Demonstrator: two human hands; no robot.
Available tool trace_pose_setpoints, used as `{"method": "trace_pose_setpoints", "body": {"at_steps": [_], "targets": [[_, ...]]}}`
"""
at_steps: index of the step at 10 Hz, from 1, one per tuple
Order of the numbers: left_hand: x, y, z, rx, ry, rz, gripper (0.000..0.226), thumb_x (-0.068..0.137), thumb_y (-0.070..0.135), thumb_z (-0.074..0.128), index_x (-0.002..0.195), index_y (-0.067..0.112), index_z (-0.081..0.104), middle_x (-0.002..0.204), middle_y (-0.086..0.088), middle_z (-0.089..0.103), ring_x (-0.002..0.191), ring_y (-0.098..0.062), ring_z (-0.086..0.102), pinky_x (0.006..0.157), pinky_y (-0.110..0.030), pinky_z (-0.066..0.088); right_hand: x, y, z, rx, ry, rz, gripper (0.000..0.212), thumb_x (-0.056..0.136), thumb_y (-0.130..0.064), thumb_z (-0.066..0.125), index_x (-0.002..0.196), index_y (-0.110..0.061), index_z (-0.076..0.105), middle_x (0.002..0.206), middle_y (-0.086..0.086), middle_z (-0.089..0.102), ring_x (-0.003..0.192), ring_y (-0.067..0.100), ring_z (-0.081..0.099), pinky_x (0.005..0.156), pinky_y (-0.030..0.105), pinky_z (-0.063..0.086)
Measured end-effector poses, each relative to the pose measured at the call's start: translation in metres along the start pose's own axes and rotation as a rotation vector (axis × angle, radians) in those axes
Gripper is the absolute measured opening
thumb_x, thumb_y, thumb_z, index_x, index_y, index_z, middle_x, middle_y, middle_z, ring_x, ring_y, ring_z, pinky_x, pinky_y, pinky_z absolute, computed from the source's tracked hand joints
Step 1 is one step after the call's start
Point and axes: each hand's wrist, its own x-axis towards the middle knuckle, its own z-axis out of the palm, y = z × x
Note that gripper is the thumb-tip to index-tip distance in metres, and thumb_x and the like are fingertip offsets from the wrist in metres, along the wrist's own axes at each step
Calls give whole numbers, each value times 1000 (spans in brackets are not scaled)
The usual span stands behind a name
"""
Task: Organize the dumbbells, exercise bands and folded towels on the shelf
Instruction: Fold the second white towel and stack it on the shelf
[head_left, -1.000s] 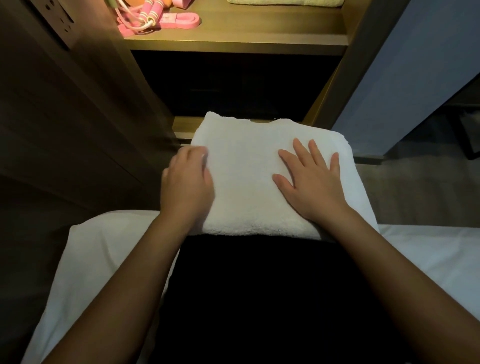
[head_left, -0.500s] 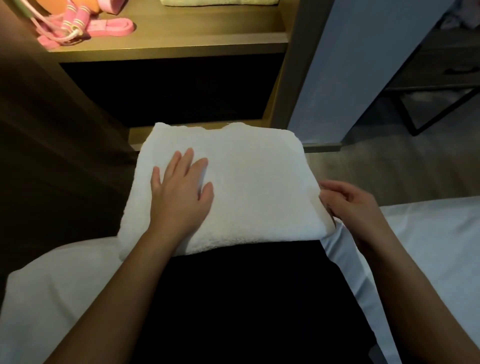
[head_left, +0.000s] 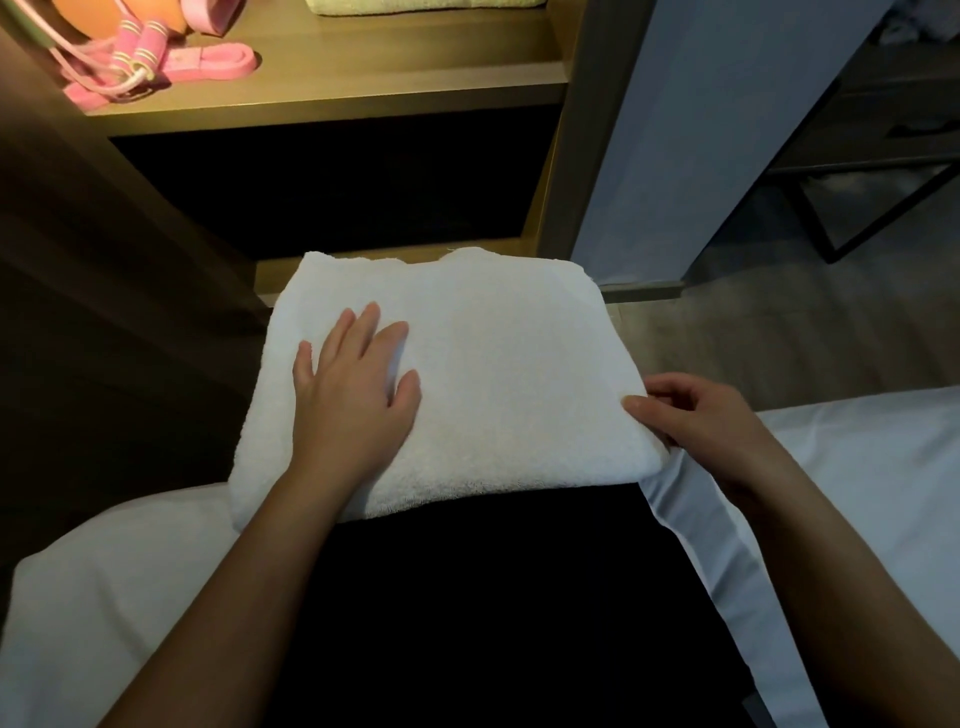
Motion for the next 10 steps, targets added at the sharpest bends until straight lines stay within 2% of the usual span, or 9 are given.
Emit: {"method": "trace_pose_setpoints", "body": {"at_steps": [1,2,3,4,5,6,8,9,10], "targets": [[0,0,0,6,1,2,62,87,50,27,145,29,39,161,3,20,150,-19,12,119,-53,2,-1,2,2,-106,75,-12,10,84,-24,72,89,-19,66,87,-3,66,78,9,62,58,19,46],[0,1,0,13,3,6,61,88,49,27,144,29,39,161,3,21,150,-19,12,119,-53,3,-2,2,2,-274,124,-46,15,83,-31,73,81,-22,62,83,-2,65,75,12,61,63,25,48],[0,0,1,10,9,7,61,88,49,28,144,29,40,161,3,22,149,-19,13,119,-53,3,-2,2,4,-333,108,-44,16,86,-33,71,82,-20,61,82,0,64,75,13,60,65,26,48],[1,0,0,9,8,6,61,87,49,28,144,29,40,161,3,22,149,-19,13,119,-53,3,-1,1,3,-186,34,31,16,87,-29,69,90,-15,63,88,2,64,77,13,59,60,23,46],[1,0,0,0,9,9,61,87,49,28,144,29,40,161,3,22,149,-19,13,119,-53,3,-1,-2,-1,-71,-42,96,16,89,-27,67,96,-13,64,95,4,64,83,15,61,63,25,51],[1,0,0,-3,13,8,61,88,49,29,144,29,41,161,2,23,149,-19,14,119,-53,3,-2,-1,-3,-103,-85,91,20,89,-27,66,92,-8,66,91,7,64,81,17,60,67,27,50],[2,-1,1,2,11,11,61,88,49,29,144,29,41,160,3,23,149,-19,14,119,-53,3,-3,-1,-4,-261,45,-22,18,85,-31,71,85,-15,63,80,2,64,70,13,59,59,23,42],[2,-1,1,-2,11,10,61,88,49,29,144,29,41,160,3,23,149,-19,14,119,-53,3,-1,-1,-5,-218,-16,-13,27,88,-33,68,82,-7,63,73,1,59,62,11,52,56,22,40],[2,-1,1,-5,12,8,61,88,49,29,144,29,40,161,3,22,149,-19,13,119,-52,2,-2,-9,-8,-122,-184,7,24,90,-34,62,92,-11,66,86,-2,68,73,15,65,61,19,48]]}}
